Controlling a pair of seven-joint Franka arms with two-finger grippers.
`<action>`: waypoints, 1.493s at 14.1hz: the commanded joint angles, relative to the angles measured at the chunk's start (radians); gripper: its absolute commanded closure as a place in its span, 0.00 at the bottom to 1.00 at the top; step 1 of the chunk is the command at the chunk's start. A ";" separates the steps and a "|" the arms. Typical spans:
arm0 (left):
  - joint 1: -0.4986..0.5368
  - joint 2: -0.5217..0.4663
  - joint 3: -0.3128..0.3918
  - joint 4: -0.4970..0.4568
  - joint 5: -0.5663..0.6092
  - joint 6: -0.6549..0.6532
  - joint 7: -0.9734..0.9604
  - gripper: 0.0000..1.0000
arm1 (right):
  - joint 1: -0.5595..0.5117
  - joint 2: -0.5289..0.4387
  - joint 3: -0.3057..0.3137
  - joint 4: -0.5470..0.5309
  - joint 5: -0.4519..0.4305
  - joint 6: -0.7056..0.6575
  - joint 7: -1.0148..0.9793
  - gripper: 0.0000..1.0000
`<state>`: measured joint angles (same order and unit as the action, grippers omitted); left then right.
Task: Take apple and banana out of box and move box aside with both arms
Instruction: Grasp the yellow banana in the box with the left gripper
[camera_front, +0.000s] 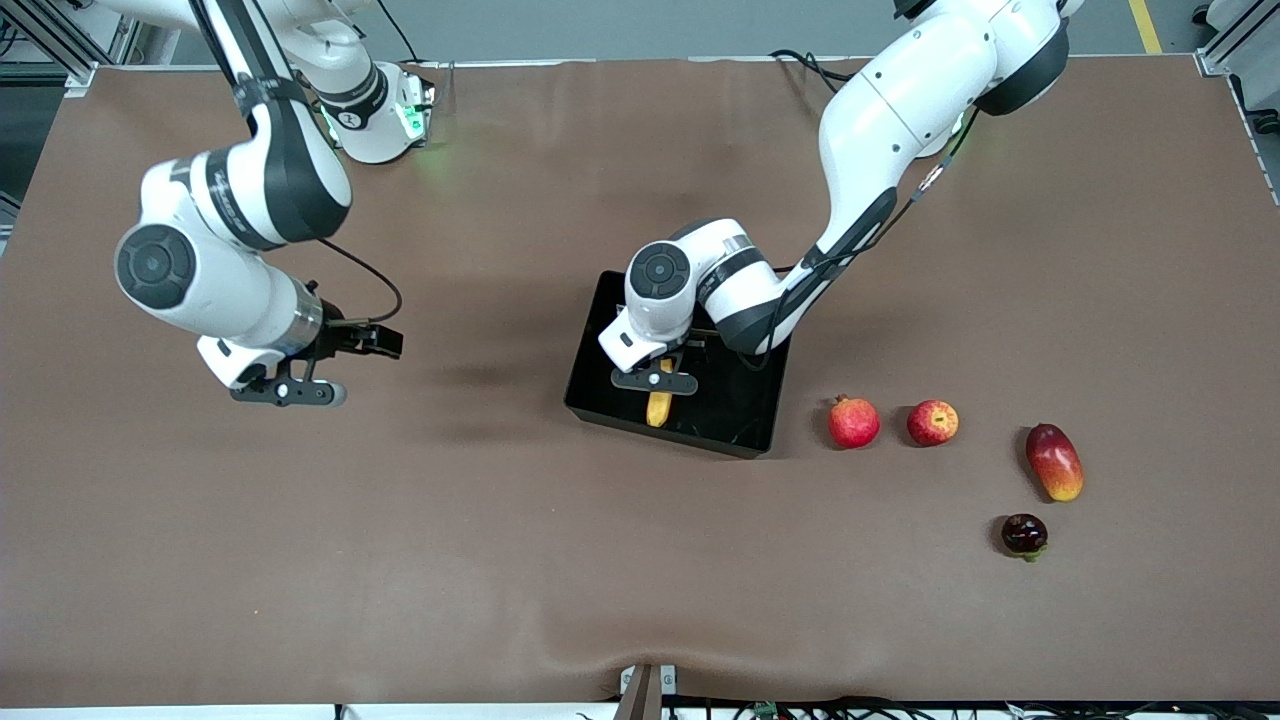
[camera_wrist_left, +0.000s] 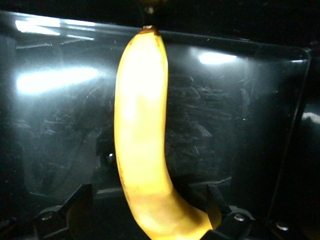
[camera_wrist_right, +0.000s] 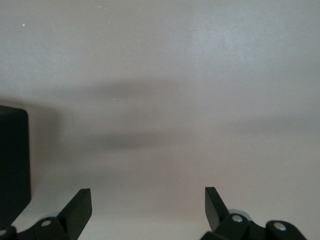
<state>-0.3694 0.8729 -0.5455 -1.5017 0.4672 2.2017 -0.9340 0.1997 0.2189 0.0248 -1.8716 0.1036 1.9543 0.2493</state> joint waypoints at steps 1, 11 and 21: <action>-0.013 0.006 0.004 0.015 0.022 0.001 -0.078 0.00 | 0.010 0.019 -0.006 0.002 0.045 0.029 0.018 0.00; -0.016 -0.005 0.016 0.021 0.016 -0.022 -0.097 1.00 | 0.053 0.094 -0.006 -0.009 0.197 0.153 0.182 0.00; 0.111 -0.352 -0.019 0.020 -0.086 -0.221 0.048 1.00 | 0.144 0.096 -0.008 -0.075 0.197 0.304 0.119 0.00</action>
<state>-0.3093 0.6245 -0.5583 -1.4443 0.4328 2.0023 -0.9475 0.3165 0.3250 0.0260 -1.9398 0.2740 2.2458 0.3866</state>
